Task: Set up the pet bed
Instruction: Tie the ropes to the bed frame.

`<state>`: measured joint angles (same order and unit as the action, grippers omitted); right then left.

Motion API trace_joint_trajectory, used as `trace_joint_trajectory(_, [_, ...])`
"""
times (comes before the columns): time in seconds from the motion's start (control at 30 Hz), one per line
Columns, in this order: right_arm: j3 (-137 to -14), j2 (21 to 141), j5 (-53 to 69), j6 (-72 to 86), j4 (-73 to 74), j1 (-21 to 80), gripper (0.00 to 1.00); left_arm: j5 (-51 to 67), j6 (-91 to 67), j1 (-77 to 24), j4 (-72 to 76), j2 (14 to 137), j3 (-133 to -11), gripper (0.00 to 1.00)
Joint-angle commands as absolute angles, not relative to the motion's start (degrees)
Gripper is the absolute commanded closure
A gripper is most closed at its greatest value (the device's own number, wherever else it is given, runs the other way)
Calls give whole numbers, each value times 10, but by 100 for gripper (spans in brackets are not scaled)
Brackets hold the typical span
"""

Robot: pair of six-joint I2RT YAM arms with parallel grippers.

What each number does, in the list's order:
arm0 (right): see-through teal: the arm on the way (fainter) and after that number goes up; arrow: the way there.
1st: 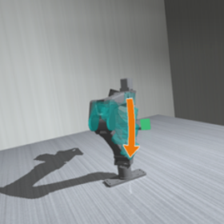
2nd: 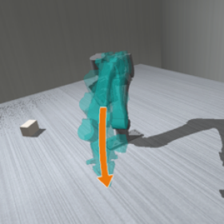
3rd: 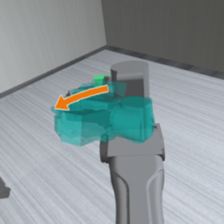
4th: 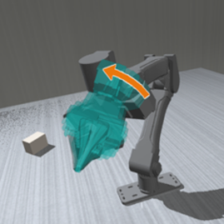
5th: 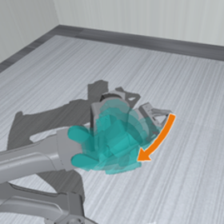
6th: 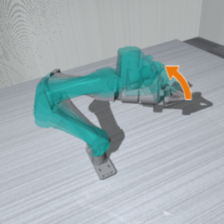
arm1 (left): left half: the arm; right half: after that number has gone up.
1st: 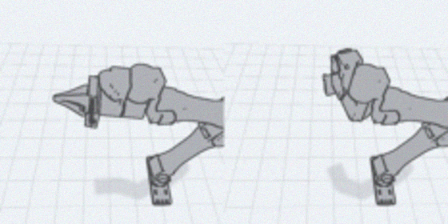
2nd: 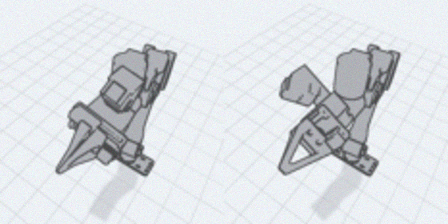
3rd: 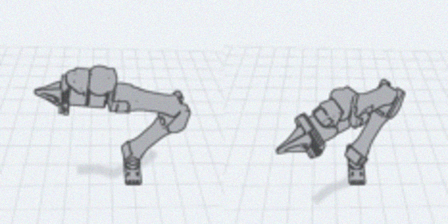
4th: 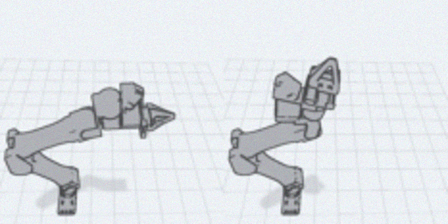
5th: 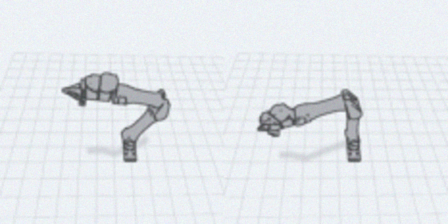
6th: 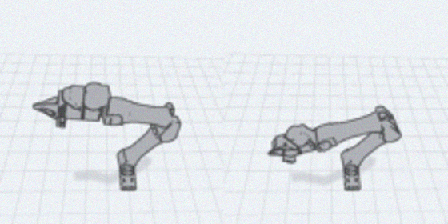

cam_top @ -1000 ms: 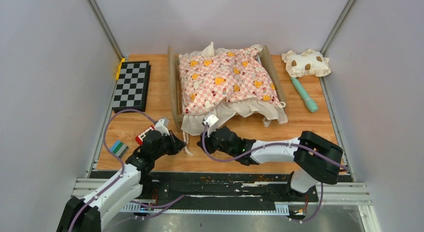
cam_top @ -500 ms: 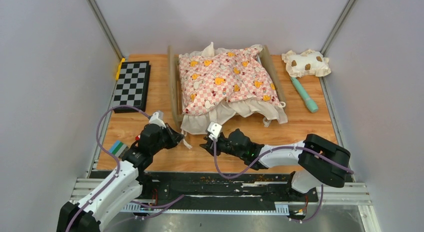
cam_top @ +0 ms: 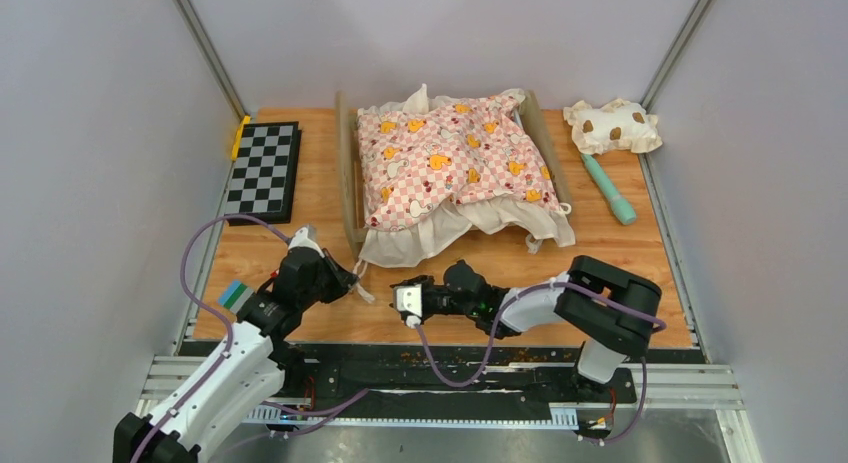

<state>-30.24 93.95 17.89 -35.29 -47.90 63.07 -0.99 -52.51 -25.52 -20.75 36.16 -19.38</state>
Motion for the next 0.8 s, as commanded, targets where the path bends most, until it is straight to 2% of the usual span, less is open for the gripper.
trace_joint_trajectory(0.0, [-351,997,218,-451,-530,626,60,-31,-525,-256,-240,350,-229,100])
trace_joint_trajectory(0.23, [-384,1054,240,-452,-569,623,59,-16,-534,-256,-232,362,-231,100])
trace_joint_trajectory(0.4, [-343,1083,242,-429,-708,625,52,-19,-559,-256,-228,352,-236,100])
trace_joint_trajectory(0.53, [-316,1106,184,-432,-797,640,47,-13,-589,-256,-222,345,-236,100])
trace_joint_trajectory(0.77, [-311,1108,106,-480,-782,669,45,-36,-670,-256,-236,322,-236,100])
